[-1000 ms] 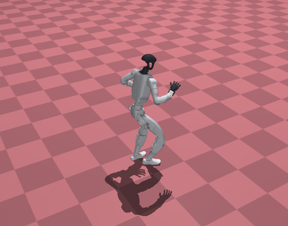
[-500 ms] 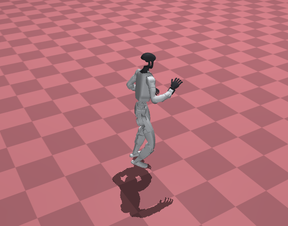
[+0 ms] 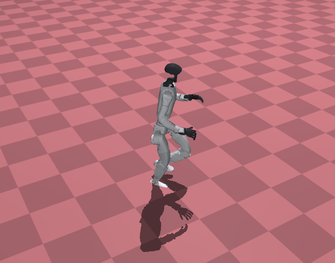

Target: Dance

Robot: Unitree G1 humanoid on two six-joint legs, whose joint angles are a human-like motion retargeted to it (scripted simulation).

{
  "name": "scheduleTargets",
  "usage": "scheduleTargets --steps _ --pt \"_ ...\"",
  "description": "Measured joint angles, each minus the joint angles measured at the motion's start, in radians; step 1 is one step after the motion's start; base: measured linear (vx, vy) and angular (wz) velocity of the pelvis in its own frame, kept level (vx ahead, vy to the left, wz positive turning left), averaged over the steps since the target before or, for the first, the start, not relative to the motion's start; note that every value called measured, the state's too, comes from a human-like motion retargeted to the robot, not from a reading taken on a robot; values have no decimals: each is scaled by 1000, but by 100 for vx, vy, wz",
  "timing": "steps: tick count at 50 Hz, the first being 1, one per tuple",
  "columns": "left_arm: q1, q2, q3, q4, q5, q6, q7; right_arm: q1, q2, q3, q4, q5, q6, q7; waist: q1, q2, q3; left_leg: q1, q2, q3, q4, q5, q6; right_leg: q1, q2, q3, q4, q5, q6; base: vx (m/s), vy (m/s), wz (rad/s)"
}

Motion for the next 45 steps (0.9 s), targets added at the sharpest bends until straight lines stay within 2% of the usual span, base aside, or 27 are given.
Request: scheduleTargets --steps 3,5,7,10,14,17,20,22,23,25,28,30,32,35,40,42,45 --pt "21 -20 23 -45 -15 12 12 22 -26 -31 44 -7 8 -27 19 27 8 -80 -82 -47 185 0 30 31 16 27 27 -25 -19 14 -9 -61" --pt "41 -40 58 -67 -32 35 10 11 -49 -64 79 -3 3 -52 3 14 20 -130 -172 -46 217 18 53 98 -4 36 -67 -8 -23 23 -5 -6" --pt "92 -56 88 -47 -35 40 24 18 -39 -89 86 -1 2 -79 19 31 16 -136 -180 -58 188 -6 59 115 10 40 -50 -23 -22 30 1 -38" --pt "170 -89 144 14 -33 45 65 6 -23 -129 64 4 -6 -137 37 11 11 -108 -190 -31 5 -25 61 202 0 61 -158 3 -6 41 5 -40" --pt "263 -129 178 149 -31 53 146 -31 -7 -165 -28 -15 -20 -223 79 -45 -18 -32 -211 2 -341 -30 28 256 -55 64 -205 10 22 46 12 -49" --pt "319 -155 185 249 -34 60 203 -80 -12 -175 -101 -51 -29 -298 103 -102 -34 39 -257 29 -535 -14 12 237 -131 55 -87 -53 41 45 16 -45" --pt "375 -183 191 311 -37 68 245 -124 -20 -176 -161 -87 -40 -360 127 -129 -56 89 -274 47 -559 -20 17 204 -182 32 86 -112 50 42 17 -50" --pt "392 -203 195 356 -24 59 290 -155 -20 -163 -194 -120 -42 -405 127 -212 -32 160 -351 120 -620 -16 52 144 -336 27 325 -172 78 42 14 -48" --pt "405 -212 196 366 -17 60 304 -162 -16 -158 -208 -128 -48 -415 127 -229 -31 174 -363 139 -612 -27 67 127 -394 3 421 -152 87 38 13 -57" --pt "414 -233 204 389 14 56 345 -182 -3 -139 -239 -140 -60 -432 112 -308 -7 232 -439 210 -671 -30 110 60 -602 -20 673 -85 99 38 12 -62" --pt "407 -250 205 408 66 65 387 -186 18 -109 -284 -132 -88 -420 66 -366 23 315 -511 265 -722 -52 155 -53 -797 20 951 16 74 39 10 -65" --pt "391 -250 197 423 102 80 409 -178 27 -87 -315 -123 -111 -397 21 -387 37 381 -539 286 -767 -67 168 -133 -888 44 1064 18 44 42 5 -79" --pt "352 -246 194 450 139 100 427 -167 24 -66 -354 -106 -129 -345 -33 -387 41 474 -547 292 -864 -64 164 -220 -928 53 1092 -12 23 45 0 -95" --pt "300 -235 181 481 173 123 433 -127 1 -46 -403 -90 -147 -266 -116 -349 23 592 -517 297 -987 -49 127 -312 -914 2 1017 -68 14 45 -8 -91" --pt "199 -207 137 499 197 113 472 -37 -44 -69 -445 -78 -145 -207 -220 -246 -34 695 -419 316 -1097 8 24 -409 -786 -135 706 -79 62 40 -14 -69" --pt "158 -202 121 495 205 105 498 -8 -56 -83 -446 -74 -143 -206 -240 -207 -52 694 -377 322 -1076 7 -5 -427 -722 -167 591 -76 82 32 -13 -43" --pt "127 -199 105 479 214 93 520 24 -60 -89 -438 -74 -141 -206 -259 -187 -61 675 -347 325 -983 -23 -22 -445 -695 -168 548 -96 93 24 -10 -18"
